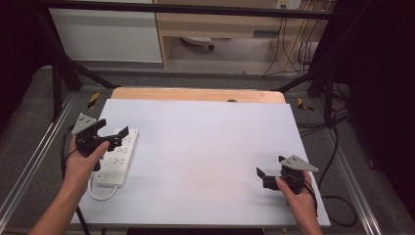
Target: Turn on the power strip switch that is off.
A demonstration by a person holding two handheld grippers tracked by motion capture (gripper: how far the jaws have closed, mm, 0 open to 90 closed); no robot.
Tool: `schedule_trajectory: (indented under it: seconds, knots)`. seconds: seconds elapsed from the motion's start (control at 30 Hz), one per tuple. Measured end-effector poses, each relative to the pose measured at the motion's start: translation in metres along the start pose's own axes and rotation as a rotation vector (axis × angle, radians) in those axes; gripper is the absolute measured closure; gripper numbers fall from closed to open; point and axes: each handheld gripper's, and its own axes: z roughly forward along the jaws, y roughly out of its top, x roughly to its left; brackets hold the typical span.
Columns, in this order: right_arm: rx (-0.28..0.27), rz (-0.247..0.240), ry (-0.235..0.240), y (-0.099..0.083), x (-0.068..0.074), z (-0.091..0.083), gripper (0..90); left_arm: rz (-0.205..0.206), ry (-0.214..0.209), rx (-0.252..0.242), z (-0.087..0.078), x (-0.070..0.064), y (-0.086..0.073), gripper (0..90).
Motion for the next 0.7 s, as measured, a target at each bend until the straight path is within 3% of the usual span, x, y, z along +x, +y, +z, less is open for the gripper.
schedule_trajectory:
  seconds: [0.7]
  knots:
    - [-0.003,0.002,0.0,0.0,0.0,-0.001,3.4,-0.017,0.049,0.015,0.013,0.016,-0.003,7.6]
